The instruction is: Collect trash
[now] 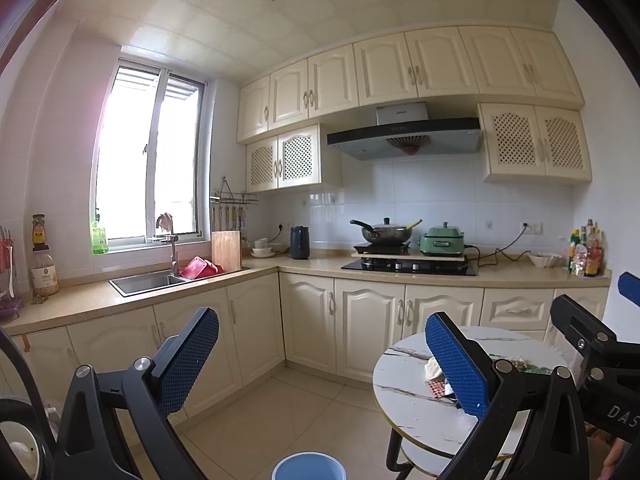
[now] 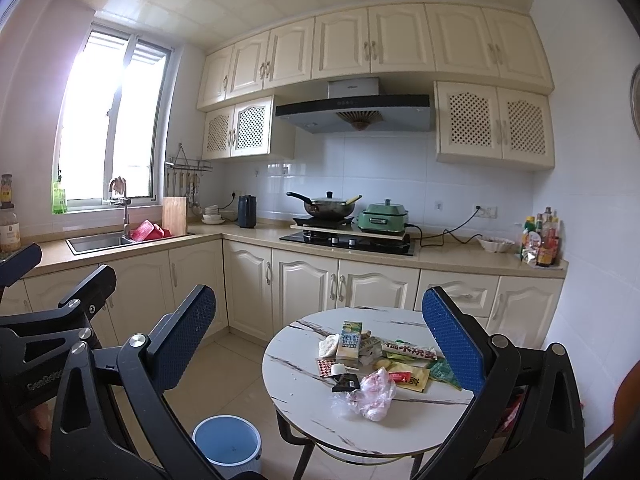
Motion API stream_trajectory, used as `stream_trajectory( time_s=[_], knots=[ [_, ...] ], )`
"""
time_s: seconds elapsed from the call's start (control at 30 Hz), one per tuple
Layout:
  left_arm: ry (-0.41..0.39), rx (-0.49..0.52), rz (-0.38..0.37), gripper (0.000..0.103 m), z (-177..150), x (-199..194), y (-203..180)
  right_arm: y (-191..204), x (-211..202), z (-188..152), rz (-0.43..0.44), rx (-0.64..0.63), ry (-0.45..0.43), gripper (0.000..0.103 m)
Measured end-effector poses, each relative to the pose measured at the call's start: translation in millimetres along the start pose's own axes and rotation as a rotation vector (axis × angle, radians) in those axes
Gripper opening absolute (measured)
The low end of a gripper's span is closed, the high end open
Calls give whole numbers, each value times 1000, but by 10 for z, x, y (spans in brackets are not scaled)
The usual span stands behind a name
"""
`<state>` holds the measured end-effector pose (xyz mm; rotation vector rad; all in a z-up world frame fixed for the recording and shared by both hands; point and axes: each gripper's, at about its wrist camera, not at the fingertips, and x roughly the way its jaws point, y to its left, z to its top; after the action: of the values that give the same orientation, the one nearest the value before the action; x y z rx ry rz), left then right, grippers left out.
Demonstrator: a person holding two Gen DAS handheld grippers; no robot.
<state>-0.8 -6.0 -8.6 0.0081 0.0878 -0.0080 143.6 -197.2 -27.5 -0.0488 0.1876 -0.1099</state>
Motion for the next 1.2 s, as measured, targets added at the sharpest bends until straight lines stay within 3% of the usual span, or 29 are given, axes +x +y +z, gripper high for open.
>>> stream_trajectory(
  time_s=[0.17, 0.43, 0.6, 0.8, 0.97, 1.2],
  knots=[
    [56, 8, -12, 102, -172, 362, -190, -238, 182, -153, -31, 25, 31, 103],
    [233, 71, -83, 102, -523, 1147, -711, -986, 869, -752, -134, 121, 217, 103],
    [380, 133, -176, 102, -825, 1652, -1165, -1464, 1200, -1272, -180, 173, 344, 103],
    [543, 198, -329, 102, -936, 2230, -1730, -2002, 1467, -1764, -233, 250, 467, 103],
    [612, 227, -315, 102, -976, 2744, -1749, -2211, 1659, -1973, -184, 276, 533, 103],
    [607, 187, -196, 102, -886, 3326, -1515, -1831, 2210, -2110, -10, 259, 605, 103]
  ],
)
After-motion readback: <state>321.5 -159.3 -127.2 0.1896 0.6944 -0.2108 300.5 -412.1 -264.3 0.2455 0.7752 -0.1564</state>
